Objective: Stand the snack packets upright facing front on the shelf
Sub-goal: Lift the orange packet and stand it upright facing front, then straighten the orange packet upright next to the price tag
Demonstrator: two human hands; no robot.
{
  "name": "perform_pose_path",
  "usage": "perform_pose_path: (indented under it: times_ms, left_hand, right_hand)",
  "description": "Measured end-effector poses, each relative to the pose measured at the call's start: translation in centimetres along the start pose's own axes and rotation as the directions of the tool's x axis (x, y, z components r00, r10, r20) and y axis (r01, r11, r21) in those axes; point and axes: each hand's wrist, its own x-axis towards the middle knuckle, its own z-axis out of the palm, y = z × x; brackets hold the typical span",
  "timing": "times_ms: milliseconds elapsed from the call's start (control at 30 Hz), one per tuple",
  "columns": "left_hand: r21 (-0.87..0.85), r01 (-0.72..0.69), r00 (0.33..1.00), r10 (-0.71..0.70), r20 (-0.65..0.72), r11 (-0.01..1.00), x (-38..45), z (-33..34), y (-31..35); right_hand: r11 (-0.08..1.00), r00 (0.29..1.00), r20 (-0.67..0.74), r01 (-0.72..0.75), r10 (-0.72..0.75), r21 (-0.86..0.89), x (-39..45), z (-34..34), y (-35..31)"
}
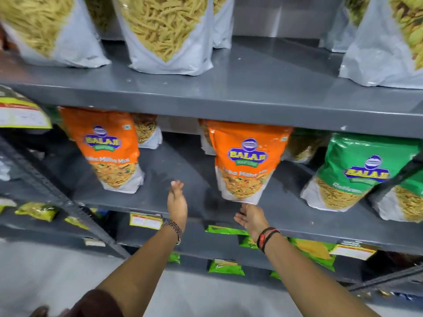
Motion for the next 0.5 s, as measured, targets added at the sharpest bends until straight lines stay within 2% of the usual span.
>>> perform_pose_path:
  times_ms: [100, 167, 233, 333, 400, 500]
  left_hand:
    - [0.067, -0.089, 0.973, 0.101, -0.208, 0.994, 1.4, -6.5, 1.0]
    - [0.154, -0.173, 0.925, 0.214, -0.312, 0.973, 3.2, -11.4, 2.5]
    - [0.159, -0.224, 0.907, 0.266, -0.328, 0.961, 5.6, -15.7, 3.9]
    - [0.158, -0.216, 0.955, 0.242, -0.170, 0.964, 9.1, -20.6, 5.9]
    - [0.266, -0.198, 0.977, 0.212, -0.026, 0.943, 11.6, -22.8, 6.8]
    - [0.412, -0.225, 0.970, 0.164, 0.178, 0.883, 14.7, -24.6, 7.8]
  right_hand:
    - [0.997, 0.987, 0.153, -0.048, 0.056, -0.057, -0.9, 4.7, 1.2]
    - [0.984, 0.973, 0.231, 0.036, 0.005, -0.172, -1.3, 8.9, 1.4]
    - [0.947, 0.954, 0.285, 0.173, -0.094, -0.269, -1.8, 12.9, 1.5]
    - [0.871, 0.915, 0.338, 0.341, -0.220, -0.354, -2.4, 18.7, 1.8]
    - [0.831, 0.889, 0.387, 0.397, -0.244, -0.389, -2.4, 22.3, 2.2]
    - [0.770, 0.857, 0.437, 0.467, -0.273, -0.435, -1.7, 27.0, 3.1]
